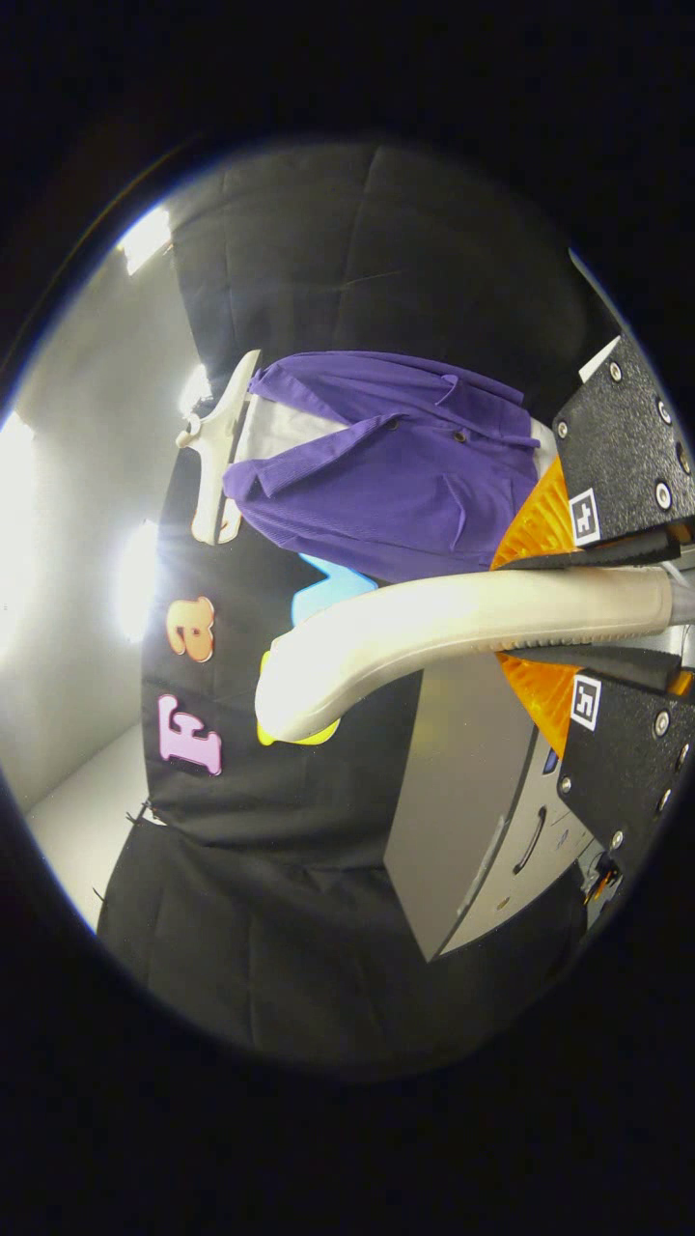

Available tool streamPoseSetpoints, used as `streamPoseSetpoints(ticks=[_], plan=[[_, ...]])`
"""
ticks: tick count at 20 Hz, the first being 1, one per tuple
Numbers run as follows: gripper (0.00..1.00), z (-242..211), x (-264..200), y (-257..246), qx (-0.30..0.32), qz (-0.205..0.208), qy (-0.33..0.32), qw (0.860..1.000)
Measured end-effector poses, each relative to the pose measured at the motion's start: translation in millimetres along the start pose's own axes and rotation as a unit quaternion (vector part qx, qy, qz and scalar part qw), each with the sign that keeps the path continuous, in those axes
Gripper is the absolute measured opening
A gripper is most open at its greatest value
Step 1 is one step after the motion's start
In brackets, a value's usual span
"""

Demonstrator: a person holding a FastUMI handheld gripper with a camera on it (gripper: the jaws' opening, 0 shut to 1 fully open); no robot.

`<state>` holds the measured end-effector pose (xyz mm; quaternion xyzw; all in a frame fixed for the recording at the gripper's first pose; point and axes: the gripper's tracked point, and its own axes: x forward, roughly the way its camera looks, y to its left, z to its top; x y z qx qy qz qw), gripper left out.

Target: Iron the clothes twice with a garment steamer, once on the left side and once on the right side.

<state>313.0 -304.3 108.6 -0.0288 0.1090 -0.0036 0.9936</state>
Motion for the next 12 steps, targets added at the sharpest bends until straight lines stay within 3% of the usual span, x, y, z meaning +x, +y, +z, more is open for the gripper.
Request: streamPoseSetpoints(ticks=[7,12], plan=[[0.34,56.8,-26.0,-22.5,0.074,0.016,-0.068,0.995],[0.34,65.6,-29.7,-31.1,0.042,0.015,-0.085,0.995]])
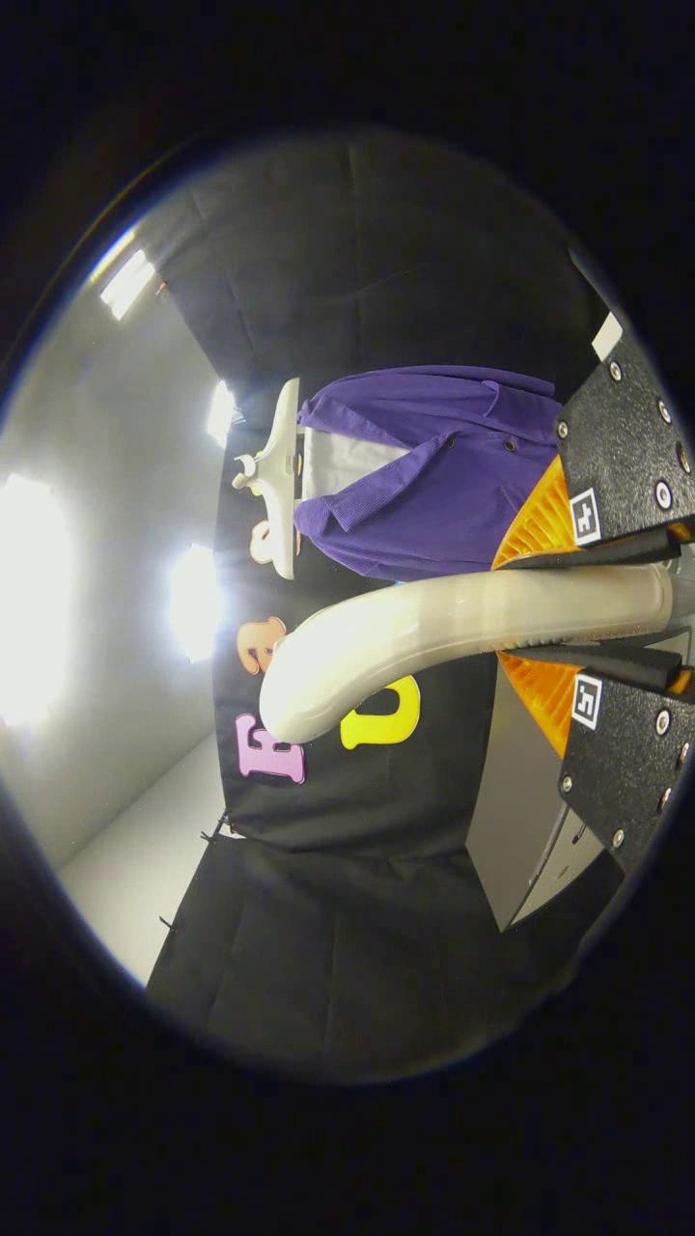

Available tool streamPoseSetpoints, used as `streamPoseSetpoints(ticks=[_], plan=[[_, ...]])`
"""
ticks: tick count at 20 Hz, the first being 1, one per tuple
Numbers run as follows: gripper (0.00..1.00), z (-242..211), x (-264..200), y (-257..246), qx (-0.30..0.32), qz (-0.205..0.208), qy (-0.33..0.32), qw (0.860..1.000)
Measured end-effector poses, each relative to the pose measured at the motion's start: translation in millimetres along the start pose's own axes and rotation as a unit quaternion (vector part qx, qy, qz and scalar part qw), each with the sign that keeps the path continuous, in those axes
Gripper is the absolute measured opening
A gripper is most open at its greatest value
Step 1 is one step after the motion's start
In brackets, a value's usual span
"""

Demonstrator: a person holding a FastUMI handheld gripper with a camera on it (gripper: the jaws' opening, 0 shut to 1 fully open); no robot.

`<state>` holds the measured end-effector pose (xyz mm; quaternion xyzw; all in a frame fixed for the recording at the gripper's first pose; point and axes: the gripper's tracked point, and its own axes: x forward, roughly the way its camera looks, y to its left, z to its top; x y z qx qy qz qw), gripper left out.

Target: Iron the clothes twice with a garment steamer, once on the left side and once on the right side.

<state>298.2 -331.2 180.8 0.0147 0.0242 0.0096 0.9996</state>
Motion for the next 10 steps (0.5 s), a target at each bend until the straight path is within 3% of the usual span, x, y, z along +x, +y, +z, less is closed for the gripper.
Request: streamPoseSetpoints(ticks=[10], plan=[[0.34,-11.3,-19.0,-1.7,-0.007,0.011,0.016,1.000]])
